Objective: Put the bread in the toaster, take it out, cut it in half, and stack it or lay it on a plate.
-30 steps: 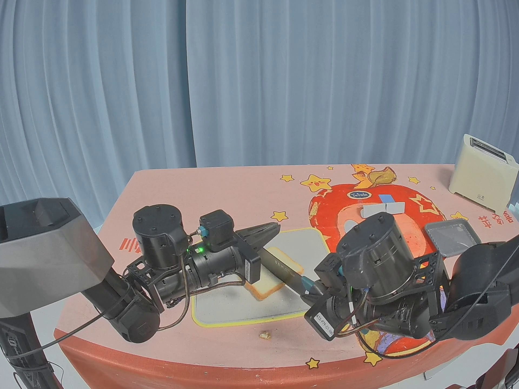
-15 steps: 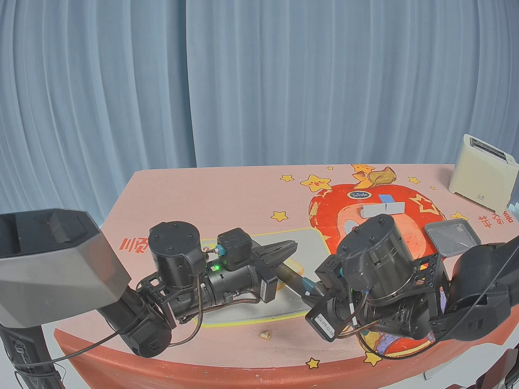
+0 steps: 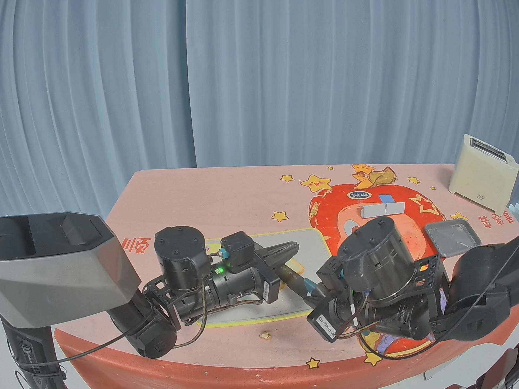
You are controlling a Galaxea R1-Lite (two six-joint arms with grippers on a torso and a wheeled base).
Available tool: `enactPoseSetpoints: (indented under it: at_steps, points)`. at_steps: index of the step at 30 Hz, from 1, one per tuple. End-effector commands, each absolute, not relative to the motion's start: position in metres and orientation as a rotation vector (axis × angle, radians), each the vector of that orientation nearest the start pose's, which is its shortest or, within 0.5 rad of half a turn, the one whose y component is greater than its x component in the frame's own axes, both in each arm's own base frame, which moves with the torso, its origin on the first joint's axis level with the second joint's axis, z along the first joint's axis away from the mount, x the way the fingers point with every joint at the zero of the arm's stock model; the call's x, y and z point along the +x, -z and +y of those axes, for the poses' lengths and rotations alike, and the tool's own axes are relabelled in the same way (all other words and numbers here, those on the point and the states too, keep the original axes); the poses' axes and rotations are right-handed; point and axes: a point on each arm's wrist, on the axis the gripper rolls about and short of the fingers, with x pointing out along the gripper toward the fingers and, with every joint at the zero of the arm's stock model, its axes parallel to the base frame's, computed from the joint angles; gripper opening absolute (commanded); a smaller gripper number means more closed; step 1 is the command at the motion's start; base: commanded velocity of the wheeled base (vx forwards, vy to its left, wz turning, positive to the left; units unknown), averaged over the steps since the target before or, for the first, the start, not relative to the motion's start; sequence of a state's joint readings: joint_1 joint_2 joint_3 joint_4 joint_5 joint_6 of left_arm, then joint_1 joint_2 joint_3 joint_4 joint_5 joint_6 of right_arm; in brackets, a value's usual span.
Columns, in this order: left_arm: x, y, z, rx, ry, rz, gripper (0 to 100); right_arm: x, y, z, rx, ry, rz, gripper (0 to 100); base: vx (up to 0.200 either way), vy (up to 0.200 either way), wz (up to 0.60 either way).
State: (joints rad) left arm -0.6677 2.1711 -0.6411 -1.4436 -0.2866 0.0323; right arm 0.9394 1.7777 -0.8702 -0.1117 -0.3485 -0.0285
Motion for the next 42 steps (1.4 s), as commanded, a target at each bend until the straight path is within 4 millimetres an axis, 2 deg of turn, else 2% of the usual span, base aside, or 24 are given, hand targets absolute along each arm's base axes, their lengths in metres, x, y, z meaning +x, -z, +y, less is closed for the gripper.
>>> enactPoseSetpoints:
  at_steps: [1,6,13,18,24,29,32,42]
  points:
    - [0.274,-0.062,-0.224,0.051,0.956,0.093,0,0.183,-0.131,0.237,-0.51,-0.568,0.636,0,0.0,0.0,0.0]
    - [0.276,-0.069,-0.224,0.046,0.95,0.068,0,0.183,-0.132,0.237,-0.508,-0.568,0.633,0,0.0,0.0,0.0]
    - [0.28,-0.1,-0.213,0.021,0.916,-0.022,0,0.184,-0.131,0.238,-0.508,-0.568,0.633,0,0.0,0.0,0.0]
    - [0.288,-0.104,-0.208,0.018,0.889,-0.042,0,0.184,-0.131,0.238,-0.508,-0.566,0.633,0,0.0,0.0,0.0]
    - [0.288,-0.096,-0.209,0.022,0.891,-0.016,0,0.184,-0.131,0.238,-0.51,-0.566,0.634,0,0.0,0.0,0.0]
    - [0.297,-0.064,-0.215,0.037,0.892,0.063,0,0.184,-0.131,0.238,-0.51,-0.562,0.631,0,0.0,0.0,0.0]
    - [0.299,-0.052,-0.217,0.048,0.894,0.092,0,0.184,-0.131,0.238,-0.51,-0.562,0.631,0,0.0,0.0,0.0]
    - [0.298,-0.052,-0.216,0.048,0.892,0.095,0,0.184,-0.132,0.237,-0.509,-0.559,0.63,0,0.0,0.0,0.0]
